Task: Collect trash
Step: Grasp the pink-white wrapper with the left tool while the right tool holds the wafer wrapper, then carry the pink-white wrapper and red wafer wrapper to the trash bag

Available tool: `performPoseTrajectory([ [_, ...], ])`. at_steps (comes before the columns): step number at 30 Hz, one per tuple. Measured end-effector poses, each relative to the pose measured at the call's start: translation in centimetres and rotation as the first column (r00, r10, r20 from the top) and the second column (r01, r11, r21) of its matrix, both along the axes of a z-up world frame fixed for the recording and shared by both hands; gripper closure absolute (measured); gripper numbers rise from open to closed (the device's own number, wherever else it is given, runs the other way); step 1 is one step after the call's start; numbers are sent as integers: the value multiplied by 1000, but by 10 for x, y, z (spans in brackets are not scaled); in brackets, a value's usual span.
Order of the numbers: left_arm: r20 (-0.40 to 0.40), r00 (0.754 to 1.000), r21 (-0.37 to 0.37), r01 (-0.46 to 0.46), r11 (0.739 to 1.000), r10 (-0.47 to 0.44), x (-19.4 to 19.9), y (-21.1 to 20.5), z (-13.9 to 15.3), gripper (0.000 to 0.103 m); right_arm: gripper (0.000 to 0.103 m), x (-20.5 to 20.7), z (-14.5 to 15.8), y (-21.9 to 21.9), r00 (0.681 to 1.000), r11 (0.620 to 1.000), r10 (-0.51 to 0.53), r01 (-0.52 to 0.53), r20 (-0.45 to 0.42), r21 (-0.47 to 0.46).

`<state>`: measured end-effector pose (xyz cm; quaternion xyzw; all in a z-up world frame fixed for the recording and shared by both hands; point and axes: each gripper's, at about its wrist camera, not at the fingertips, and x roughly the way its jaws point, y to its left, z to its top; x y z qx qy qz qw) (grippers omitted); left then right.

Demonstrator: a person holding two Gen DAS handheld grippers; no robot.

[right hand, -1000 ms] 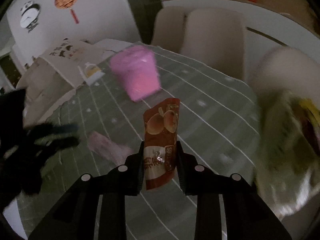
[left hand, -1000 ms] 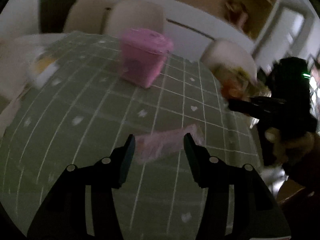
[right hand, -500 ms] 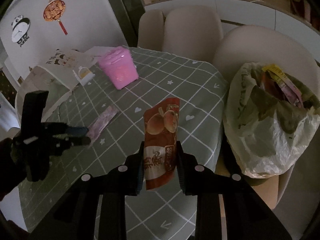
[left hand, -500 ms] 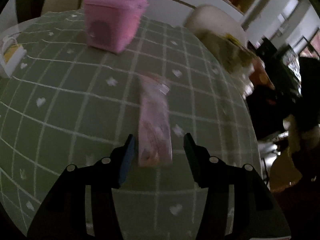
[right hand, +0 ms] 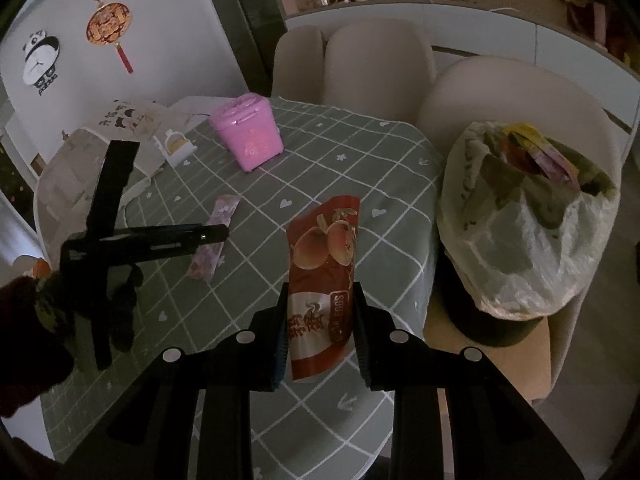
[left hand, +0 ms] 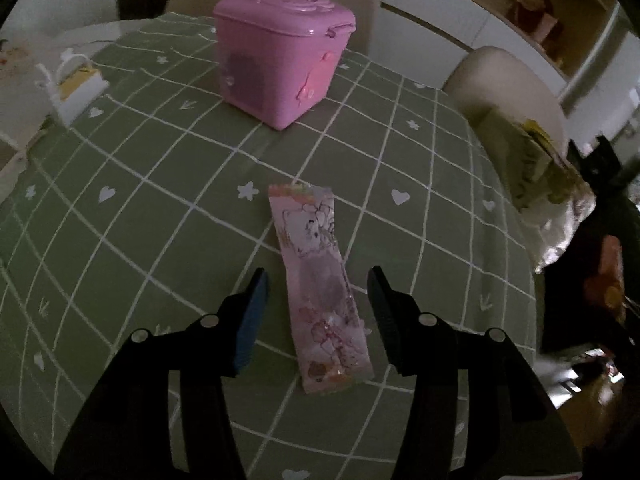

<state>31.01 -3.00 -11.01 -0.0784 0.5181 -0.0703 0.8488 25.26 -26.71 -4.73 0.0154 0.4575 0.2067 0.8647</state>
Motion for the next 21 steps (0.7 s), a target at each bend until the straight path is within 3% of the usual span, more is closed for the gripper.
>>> performPoseTrajectory([
  [6,32,999,155,20,988,-25,-11,-23,-3,55,76,-19,3,-5,1000,1000,-8,8,8,11],
  [8,31,1000,144,0,990,-4,-10,-20,-2,58,76,-26,5,-6,1000,1000,-11,10,16,13],
  [10,25,999,133,-34,990,31,-8,-13,-1,70,76,-31,7,-8,1000,1000,-13,13,21,16],
  [15,36,998,145,-47,988,42,-21,-9,-1,76,76,-46,9,-12,1000,1000,-9,9,22,18],
  [18,33,998,151,-50,987,46,-34,-7,0,96,76,-53,11,-12,1000,1000,-5,5,28,16],
  [21,21,998,111,-65,992,63,-48,-1,6,99,76,-55,17,-14,999,1000,-2,1,40,23],
])
